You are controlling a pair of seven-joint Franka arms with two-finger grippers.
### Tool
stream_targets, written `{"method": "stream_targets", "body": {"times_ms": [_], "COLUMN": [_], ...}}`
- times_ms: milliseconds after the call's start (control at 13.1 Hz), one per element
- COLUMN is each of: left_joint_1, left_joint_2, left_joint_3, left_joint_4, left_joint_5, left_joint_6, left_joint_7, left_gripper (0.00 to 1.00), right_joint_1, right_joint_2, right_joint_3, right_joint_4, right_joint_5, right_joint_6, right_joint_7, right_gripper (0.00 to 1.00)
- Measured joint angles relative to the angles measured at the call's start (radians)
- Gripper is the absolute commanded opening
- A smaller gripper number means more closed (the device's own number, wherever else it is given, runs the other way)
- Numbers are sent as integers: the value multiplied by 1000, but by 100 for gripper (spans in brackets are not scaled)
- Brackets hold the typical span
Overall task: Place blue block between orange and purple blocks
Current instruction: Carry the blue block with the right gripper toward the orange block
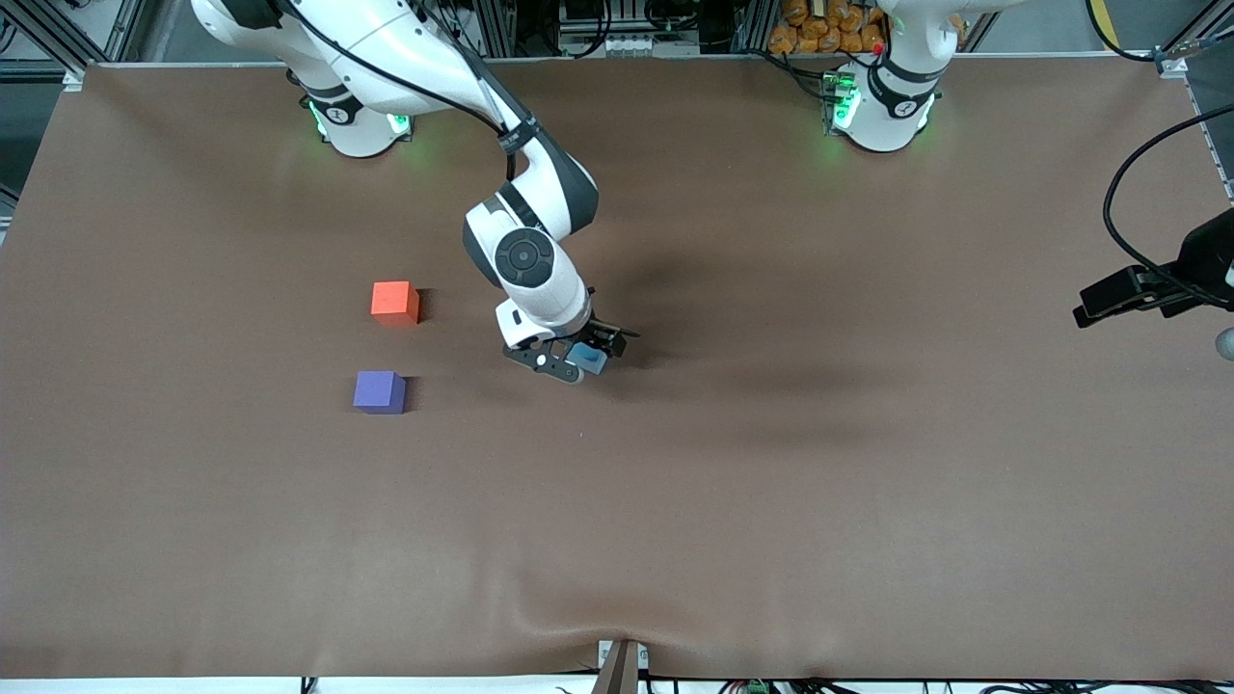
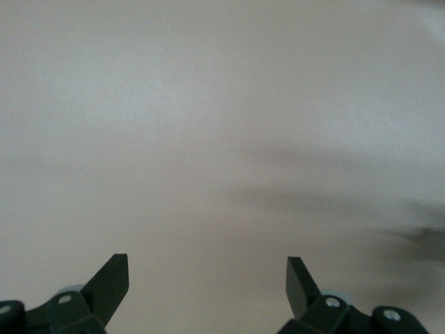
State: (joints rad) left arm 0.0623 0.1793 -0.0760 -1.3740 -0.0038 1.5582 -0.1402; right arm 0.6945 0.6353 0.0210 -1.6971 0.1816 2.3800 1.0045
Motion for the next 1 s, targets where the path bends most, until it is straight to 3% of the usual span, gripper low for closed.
{"method": "stream_targets", "body": {"times_ms": [153,230,307,383,690,996], "left_joint_1": [0,0,0,0,0,0], "left_joint_2": [-5,-7,-8,-10,-14,-16], "left_joint_3": [0,-1,-1,-2,-12,-37], "left_joint_4": [0,-1,-1,-1,-5,-11], "left_joint_5": [0,0,0,0,0,0], "left_joint_6": [0,-1,-4,-7,-10,-10], "left_joint_7": [0,0,0,0,0,-21], "left_gripper": [100,100,100,100,100,100], "right_joint_1": [5,7,8,8,7,-50], "right_joint_2": [16,23,29,32,27,-104], "right_joint_3": [0,0,0,0,-9,-26], "right_joint_4": [0,1,1,1,21,67], "right_joint_5": [-10,-23,-40,-61,-89,-92], "right_joint_6": [12,14,14,14,-25,-342], "right_joint_7": [3,4,5,6,6,-121], "right_gripper": [70,52,21,3,0,0]}}
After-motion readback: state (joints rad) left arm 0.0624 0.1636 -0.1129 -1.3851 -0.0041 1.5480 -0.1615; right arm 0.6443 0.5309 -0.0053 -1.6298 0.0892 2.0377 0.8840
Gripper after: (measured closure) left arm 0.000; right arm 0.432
